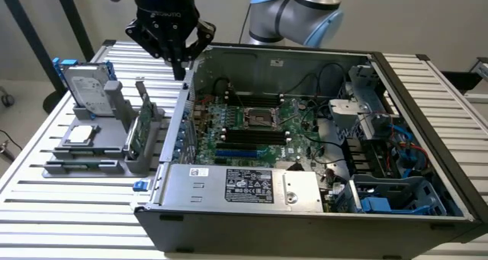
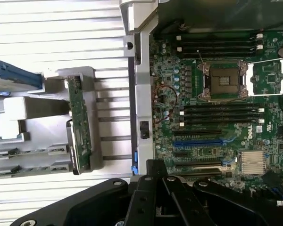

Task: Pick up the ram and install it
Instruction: 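Reach for the ram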

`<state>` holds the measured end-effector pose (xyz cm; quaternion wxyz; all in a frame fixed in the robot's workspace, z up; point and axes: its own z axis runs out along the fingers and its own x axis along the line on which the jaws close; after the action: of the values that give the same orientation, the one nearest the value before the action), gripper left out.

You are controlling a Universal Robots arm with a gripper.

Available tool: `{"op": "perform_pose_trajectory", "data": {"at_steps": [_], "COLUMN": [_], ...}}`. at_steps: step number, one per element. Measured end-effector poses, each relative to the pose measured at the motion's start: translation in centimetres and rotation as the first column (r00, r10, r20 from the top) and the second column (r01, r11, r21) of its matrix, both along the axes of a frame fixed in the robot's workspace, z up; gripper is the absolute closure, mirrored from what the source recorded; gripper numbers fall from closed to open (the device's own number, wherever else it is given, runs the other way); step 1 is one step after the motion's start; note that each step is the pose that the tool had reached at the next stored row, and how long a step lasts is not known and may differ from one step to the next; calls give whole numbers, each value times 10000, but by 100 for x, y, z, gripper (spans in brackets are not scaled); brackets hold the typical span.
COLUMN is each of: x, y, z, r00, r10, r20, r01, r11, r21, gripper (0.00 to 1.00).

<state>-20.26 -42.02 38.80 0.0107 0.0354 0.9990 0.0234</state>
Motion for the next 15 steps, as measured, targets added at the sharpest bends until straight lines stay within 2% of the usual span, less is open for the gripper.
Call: {"op": "perform_pose_trajectory", "data": {"at_steps": [15], "x": [-683], "y": [-11], "z": [-111], "r00": [10000], "r10": [-1], "r20": [0], "r01": [1], "r11": [10000], "r21": [-23], "gripper": [89]}}
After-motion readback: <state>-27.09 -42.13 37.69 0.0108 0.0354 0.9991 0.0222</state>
